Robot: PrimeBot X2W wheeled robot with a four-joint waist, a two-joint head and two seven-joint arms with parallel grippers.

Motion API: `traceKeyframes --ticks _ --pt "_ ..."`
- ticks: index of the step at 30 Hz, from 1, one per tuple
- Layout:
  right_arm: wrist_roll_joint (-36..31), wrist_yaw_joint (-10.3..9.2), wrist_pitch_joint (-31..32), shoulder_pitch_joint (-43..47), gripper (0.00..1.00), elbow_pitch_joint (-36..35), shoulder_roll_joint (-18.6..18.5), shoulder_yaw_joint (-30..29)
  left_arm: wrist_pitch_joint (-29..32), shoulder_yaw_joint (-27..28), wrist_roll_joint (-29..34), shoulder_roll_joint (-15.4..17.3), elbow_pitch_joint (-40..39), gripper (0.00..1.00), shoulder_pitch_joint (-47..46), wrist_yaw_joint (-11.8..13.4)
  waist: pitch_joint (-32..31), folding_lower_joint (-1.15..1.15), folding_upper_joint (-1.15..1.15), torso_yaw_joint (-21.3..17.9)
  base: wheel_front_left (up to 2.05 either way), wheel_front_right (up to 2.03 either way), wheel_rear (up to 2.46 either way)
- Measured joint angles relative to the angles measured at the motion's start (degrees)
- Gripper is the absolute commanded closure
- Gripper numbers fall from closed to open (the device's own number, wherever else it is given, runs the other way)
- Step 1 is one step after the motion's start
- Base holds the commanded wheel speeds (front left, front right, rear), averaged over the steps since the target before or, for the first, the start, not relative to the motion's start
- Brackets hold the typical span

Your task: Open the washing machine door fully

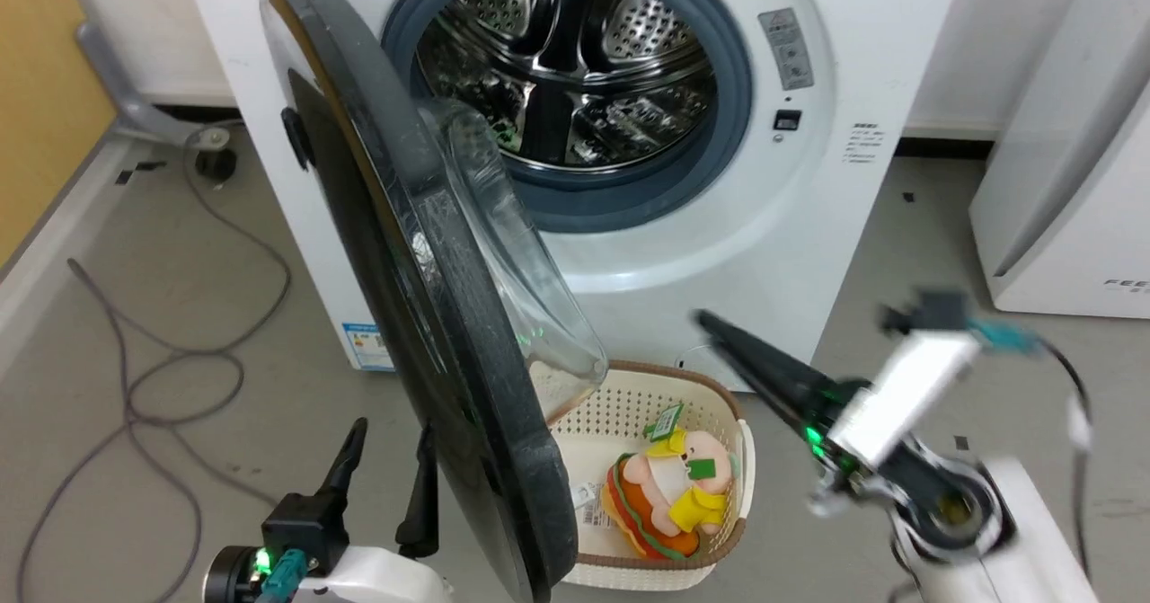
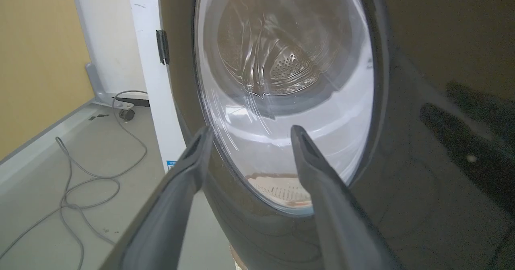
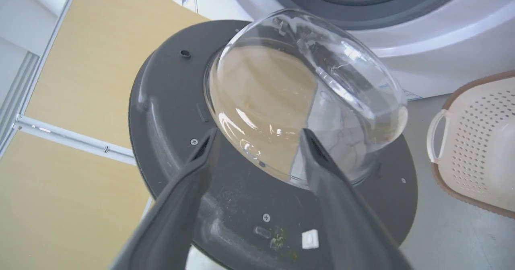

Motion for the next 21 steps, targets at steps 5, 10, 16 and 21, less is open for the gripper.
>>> traceKeyframes --ticks 5,10,16,21 --pt "-0.45 -0.01 -11.65 8.82 0.00 -1.35 0.05 -5.42 0.00 0.94 -0.05 0.46 0.46 0.00 0.41 0.07 -0.68 0.00 0.00 -1.06 0.00 0.00 0.00" --pt "-4.70 0.00 -22.37 15.11 0.00 -0.34 0.08 -8.60 0.00 1.31 -0.05 1.15 1.22 0.00 0.72 0.05 -0.99 0.00 0.00 -1.71 0.00 0.00 0.00" --pt "-17.41 -0.01 -37.56 18.92 0.00 1.86 0.25 -13.79 0.00 1.66 -0.07 1.35 1.86 0.00 0.72 0.05 -1.29 0.00 0.00 -1.81 0.00 0.00 0.00" --pt "-35.22 0.00 -45.00 20.30 0.00 0.89 0.19 -18.75 0.00 1.92 -0.05 1.36 2.08 0.00 0.72 0.07 -1.52 0.00 0.00 -1.89 0.00 0.00 0.00"
